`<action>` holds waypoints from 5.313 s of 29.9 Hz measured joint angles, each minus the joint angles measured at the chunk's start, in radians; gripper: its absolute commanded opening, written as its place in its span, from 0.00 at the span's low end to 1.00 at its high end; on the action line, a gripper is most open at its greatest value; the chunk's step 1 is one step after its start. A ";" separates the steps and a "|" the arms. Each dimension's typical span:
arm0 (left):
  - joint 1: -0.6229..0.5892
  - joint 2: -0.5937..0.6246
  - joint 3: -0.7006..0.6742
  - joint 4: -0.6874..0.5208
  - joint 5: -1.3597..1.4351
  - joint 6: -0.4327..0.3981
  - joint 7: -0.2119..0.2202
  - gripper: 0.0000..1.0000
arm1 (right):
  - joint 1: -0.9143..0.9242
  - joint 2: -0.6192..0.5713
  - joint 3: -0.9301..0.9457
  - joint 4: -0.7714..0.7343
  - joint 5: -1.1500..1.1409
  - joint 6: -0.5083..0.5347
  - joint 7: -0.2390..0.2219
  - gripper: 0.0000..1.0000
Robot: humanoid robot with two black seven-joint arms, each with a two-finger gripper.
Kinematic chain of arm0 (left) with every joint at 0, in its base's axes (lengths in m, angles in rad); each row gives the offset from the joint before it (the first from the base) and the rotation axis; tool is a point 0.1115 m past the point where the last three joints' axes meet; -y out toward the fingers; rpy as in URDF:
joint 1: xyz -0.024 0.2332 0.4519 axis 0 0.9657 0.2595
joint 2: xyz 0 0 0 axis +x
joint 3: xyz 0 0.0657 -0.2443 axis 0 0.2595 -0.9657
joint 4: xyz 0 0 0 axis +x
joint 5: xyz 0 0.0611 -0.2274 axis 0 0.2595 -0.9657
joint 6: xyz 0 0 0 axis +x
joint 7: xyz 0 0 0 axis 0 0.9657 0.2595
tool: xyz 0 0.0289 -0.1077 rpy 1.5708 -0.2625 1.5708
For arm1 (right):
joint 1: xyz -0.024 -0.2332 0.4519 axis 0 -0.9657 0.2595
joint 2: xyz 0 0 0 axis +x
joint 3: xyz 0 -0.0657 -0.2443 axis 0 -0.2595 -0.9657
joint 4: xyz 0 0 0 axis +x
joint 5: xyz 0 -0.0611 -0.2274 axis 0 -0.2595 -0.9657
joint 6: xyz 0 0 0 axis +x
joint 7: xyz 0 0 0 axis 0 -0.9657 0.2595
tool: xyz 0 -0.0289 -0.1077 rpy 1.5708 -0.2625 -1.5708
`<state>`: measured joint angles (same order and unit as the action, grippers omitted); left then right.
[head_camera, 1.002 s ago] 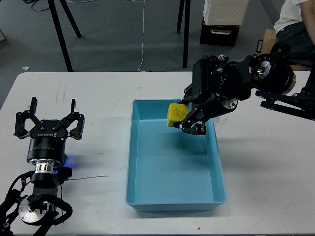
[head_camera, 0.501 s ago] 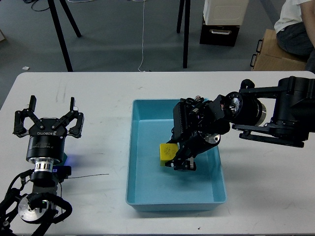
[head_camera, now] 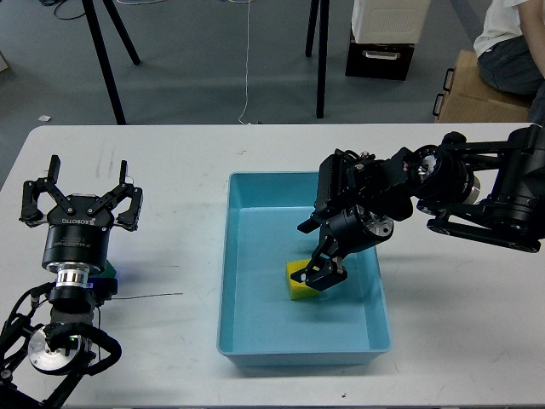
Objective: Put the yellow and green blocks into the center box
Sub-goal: 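Lower the yellow cube into the box and open the right gripper, then withdraw the right gripper and move the left gripper to the green cube, then close the left gripper around the green cube, then lift the green cube and carry it over the box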
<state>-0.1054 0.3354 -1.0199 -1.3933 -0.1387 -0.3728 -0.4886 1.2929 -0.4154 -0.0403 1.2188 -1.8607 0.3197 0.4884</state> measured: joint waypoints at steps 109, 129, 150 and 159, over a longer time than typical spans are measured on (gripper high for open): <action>-0.620 0.544 0.696 0.213 2.320 -0.116 0.000 1.00 | -1.259 -0.018 1.302 0.303 0.799 -0.318 0.000 0.98; -0.628 0.515 0.726 0.228 2.320 -0.116 0.000 0.63 | -1.262 -0.017 1.303 0.300 0.799 -0.319 0.000 0.98; -0.785 0.551 0.719 0.215 2.279 -0.058 0.000 0.12 | -1.283 -0.030 1.417 0.243 0.806 -0.400 0.000 0.98; -1.037 0.552 0.724 0.018 2.221 -0.114 0.000 0.12 | -1.325 -0.038 1.424 0.169 0.811 -0.395 0.000 0.98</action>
<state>-1.1419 0.8876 -0.2954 -1.3750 2.0821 -0.4864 -0.4885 -0.0325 -0.4534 1.3835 1.3881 -1.0492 -0.0752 0.4887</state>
